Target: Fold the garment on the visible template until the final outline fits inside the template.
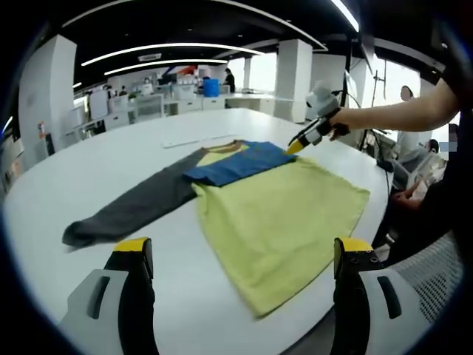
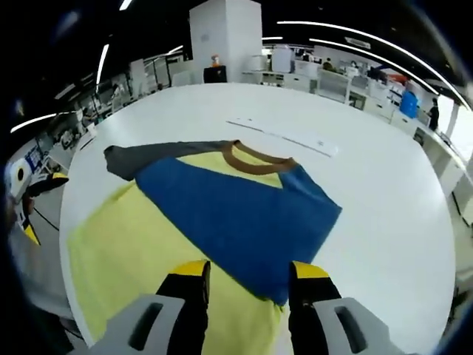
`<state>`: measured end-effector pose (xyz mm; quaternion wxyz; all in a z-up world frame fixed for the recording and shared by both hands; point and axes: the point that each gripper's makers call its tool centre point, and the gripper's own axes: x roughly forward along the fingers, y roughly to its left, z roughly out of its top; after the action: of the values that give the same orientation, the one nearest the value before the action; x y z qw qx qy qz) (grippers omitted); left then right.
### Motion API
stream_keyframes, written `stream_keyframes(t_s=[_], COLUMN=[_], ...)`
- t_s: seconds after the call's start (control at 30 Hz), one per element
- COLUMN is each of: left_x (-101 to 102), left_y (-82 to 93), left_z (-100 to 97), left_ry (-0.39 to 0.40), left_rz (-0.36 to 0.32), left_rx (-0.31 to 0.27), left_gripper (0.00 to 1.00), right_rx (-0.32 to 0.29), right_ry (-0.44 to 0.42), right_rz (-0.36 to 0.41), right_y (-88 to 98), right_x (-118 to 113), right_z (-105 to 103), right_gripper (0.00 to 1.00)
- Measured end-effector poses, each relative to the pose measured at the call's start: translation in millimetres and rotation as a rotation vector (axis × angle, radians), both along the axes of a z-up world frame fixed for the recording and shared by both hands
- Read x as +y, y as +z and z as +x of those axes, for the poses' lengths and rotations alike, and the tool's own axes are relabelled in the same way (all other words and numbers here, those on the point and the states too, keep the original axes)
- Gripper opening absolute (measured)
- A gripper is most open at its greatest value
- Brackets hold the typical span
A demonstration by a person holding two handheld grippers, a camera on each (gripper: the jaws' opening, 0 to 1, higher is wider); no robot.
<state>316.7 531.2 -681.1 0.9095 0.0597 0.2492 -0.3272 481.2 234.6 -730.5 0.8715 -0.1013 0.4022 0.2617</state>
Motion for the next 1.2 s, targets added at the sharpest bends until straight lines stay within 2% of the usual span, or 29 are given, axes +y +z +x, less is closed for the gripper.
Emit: stream_keyframes(t_s=[0.17, 0.33, 0.43, 0.53, 0.63, 0.77, 0.87, 0.93, 1.2], left_x=[-0.2, 2.3, 4.1, 5.8, 6.3, 6.5, 6.7, 7.0, 8.4], left_y=[-0.1, 0.0, 0.0, 0.2, 0.8, 0.5, 1.0, 0.9, 0.2], left_z=[-1.3, -2.7, -2.8, -2.5, -2.4, -2.6, -2.4, -2.2, -2.4], left_ry=[0.002, 0.011, 0.017, 0.024, 0.024, 0.023, 0.023, 0.023, 0.029], left_rz=[-0.002, -0.002, -0.002, -0.004, -0.005, -0.004, -0.005, -0.002, 0.001], left_rx=[-0.001, -0.001, -0.001, -0.002, -0.004, -0.003, -0.004, -0.003, 0.001], left_gripper=[0.99, 0.99, 0.99, 0.99, 0.99, 0.99, 0.99, 0.99, 0.99], right_rx=[0.011, 0.018, 0.026, 0.021, 0.034, 0.031, 0.034, 0.042, 0.063], right_ry=[-0.006, -0.016, -0.019, -0.022, -0.045, -0.058, -0.059, -0.059, -0.105], right_rz=[-0.046, -0.102, -0.115, -0.133, -0.108, -0.116, -0.106, -0.128, -0.089], right_y=[-9.6, -16.5, -18.7, -21.3, -25.0, -26.7, -27.5, -28.9, -30.6], right_x=[-11.4, -24.1, -27.2, -31.6, -34.2, -37.5, -37.8, -41.8, -49.6], right_z=[-4.5, -7.1, -8.7, -8.3, -8.5, -9.2, -10.0, -12.0, -11.9], right_gripper=[0.28, 0.12, 0.13, 0.08, 0.08, 0.09, 0.02, 0.01, 0.00])
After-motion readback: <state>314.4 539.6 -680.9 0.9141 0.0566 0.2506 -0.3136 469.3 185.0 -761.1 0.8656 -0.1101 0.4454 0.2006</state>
